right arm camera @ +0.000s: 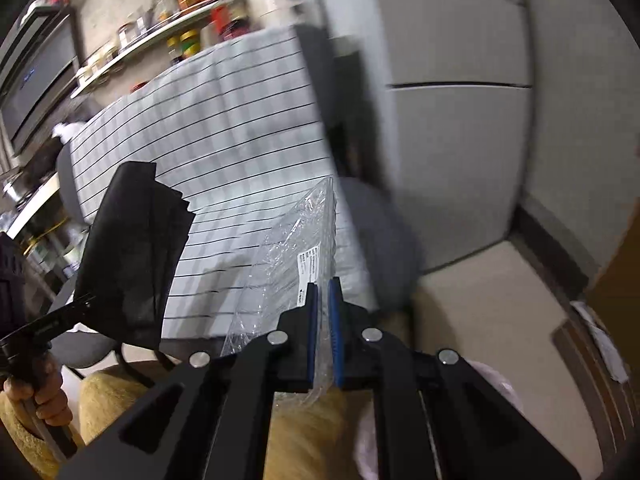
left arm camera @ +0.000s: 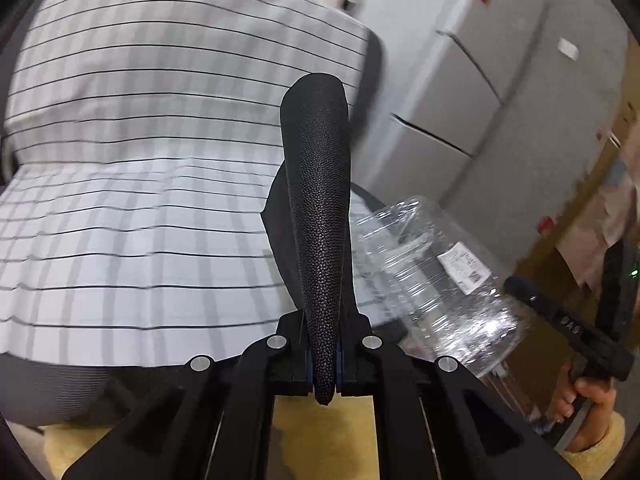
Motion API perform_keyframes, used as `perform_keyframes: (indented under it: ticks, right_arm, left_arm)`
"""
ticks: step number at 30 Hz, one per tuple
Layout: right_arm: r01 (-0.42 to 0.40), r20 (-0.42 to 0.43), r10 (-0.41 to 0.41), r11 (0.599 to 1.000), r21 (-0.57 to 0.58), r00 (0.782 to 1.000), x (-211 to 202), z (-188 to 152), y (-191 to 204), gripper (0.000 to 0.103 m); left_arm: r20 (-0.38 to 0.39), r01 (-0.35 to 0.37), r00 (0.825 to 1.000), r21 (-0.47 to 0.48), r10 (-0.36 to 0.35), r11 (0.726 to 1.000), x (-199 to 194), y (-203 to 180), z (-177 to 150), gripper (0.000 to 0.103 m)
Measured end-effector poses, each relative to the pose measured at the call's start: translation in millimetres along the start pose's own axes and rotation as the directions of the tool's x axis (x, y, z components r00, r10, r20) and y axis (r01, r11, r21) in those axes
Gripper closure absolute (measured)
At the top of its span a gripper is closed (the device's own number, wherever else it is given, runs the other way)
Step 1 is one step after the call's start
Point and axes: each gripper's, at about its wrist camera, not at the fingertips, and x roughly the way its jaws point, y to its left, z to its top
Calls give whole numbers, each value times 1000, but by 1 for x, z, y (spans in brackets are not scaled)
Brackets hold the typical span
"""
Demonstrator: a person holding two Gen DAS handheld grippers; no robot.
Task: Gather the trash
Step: 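Carry both items to the bin while the right gripper releases the container inside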
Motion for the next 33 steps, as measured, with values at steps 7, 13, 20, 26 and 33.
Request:
perform_keyframes:
  ticks: [7,13,20,26,33]
  right_arm:
    - [172,6,-173,982,79,985,-59,-21,-63,96]
    - [265,-93,-253,950,165,963,-60,-50,-101,96]
    - [322,-248,-281,936,143,927,-13,-75,-109,74]
    - [268,-180,-246,957,110,952,-17,-68,-87,74]
    - [216,-85,-206,968,131,975,-20,-48,-73,70]
  left_arm:
    - [-74,114,991,88,-108,990,42,-55,0,96]
    - [-120,159,982,132,-143,979,65,-84,-2,96]
    - [-149,155,980,142,-134,978,71,-83,-11,96]
    - [-151,148,980,130,-128,980,62,-72,-19,96]
    - [-238,216,957,199,-167,956,57,-78,-52,96]
